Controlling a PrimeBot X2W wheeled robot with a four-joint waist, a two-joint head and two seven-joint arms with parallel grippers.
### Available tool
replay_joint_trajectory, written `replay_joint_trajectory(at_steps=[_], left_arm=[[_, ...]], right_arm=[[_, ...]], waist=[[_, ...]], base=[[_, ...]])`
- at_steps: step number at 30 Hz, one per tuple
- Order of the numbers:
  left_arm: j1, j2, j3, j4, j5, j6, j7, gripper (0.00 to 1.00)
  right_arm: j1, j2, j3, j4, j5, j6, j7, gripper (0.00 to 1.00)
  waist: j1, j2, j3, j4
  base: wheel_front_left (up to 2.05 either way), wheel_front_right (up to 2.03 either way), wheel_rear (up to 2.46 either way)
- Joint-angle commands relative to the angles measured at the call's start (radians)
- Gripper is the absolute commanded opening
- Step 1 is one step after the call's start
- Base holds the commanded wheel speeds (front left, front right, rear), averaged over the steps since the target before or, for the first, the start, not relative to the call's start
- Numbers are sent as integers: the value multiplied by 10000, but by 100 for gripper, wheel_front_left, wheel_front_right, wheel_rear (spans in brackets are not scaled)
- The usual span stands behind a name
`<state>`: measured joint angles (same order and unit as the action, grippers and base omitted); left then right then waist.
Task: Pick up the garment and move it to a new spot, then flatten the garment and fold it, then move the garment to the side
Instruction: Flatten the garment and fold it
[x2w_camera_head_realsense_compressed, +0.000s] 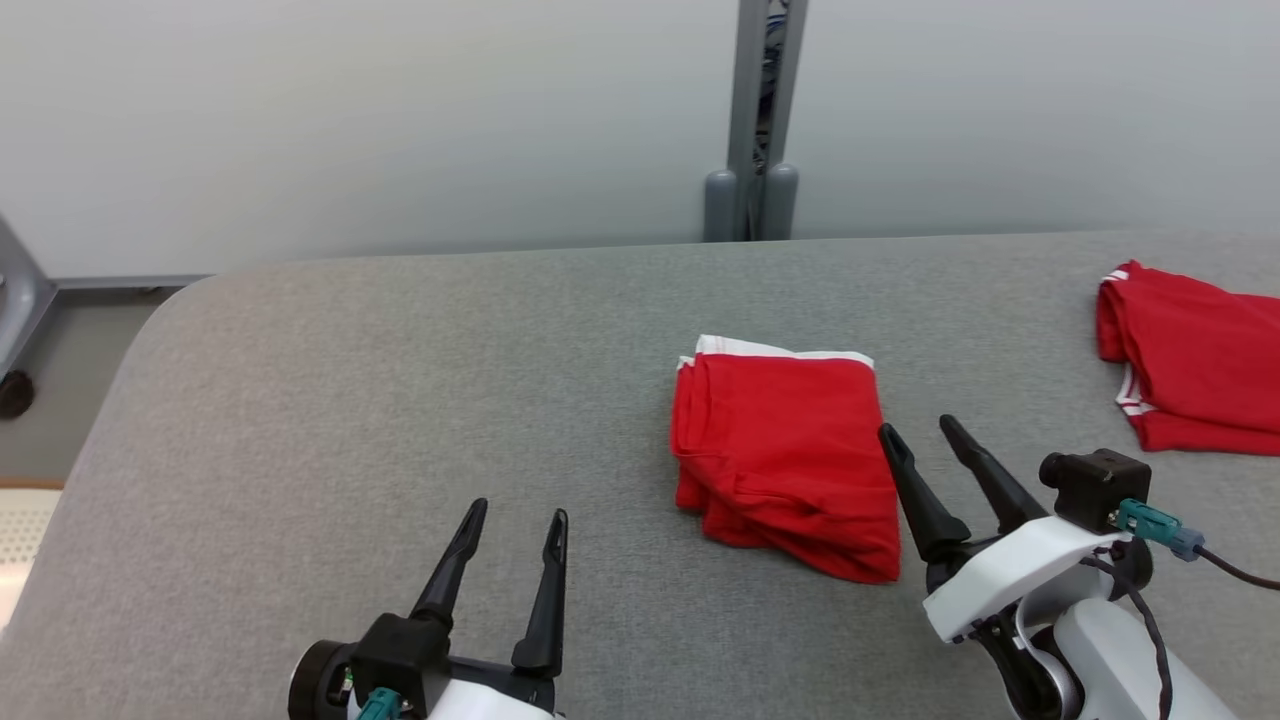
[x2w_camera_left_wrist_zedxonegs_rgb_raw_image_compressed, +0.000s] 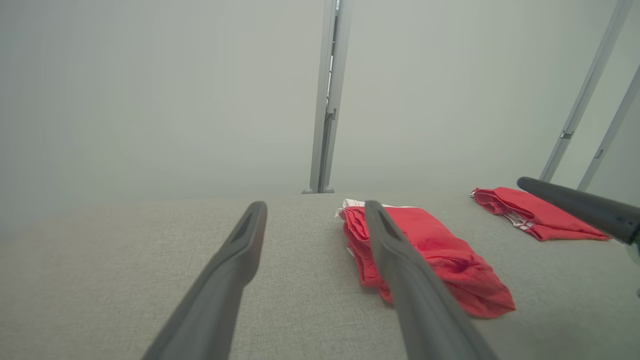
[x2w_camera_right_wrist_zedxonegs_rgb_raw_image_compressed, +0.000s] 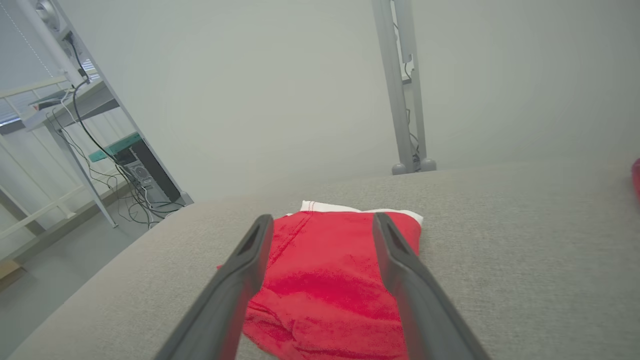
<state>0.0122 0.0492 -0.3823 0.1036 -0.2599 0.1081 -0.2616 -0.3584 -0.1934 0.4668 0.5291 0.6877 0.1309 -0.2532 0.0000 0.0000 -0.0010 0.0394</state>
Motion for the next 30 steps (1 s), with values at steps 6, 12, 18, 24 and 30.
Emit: replay_joint_trajectory(at_steps=[6, 12, 18, 24, 30], left_arm=[[163, 36, 400, 47, -223, 143, -34, 100], [280, 36, 667, -47, -382, 269, -34, 100], [537, 34, 868, -222, -439, 417, -34, 100], [853, 32, 1047, -307, -286, 354, -34, 100], [1034, 34, 1100, -341, -205, 337, -34, 100]], right_arm=[[702, 127, -1301, -977, -2296, -4, -139, 100], [2038, 640, -2510, -2394, -3652, -4, -133, 100], [3285, 934, -2810, -3297, -4441, -4, -135, 100], [4104, 1098, -2927, -3895, -4833, -4, -135, 100], [4309, 1188, -3029, -4124, -4918, -4, -136, 100]], waist=[[0, 0, -298, -615], [0, 0, -461, -764], [0, 0, -616, -800], [0, 0, -693, -823], [0, 0, -724, -854]], base=[[0, 0, 0], [0, 0, 0], [0, 0, 0], [0, 0, 0], [0, 0, 0]])
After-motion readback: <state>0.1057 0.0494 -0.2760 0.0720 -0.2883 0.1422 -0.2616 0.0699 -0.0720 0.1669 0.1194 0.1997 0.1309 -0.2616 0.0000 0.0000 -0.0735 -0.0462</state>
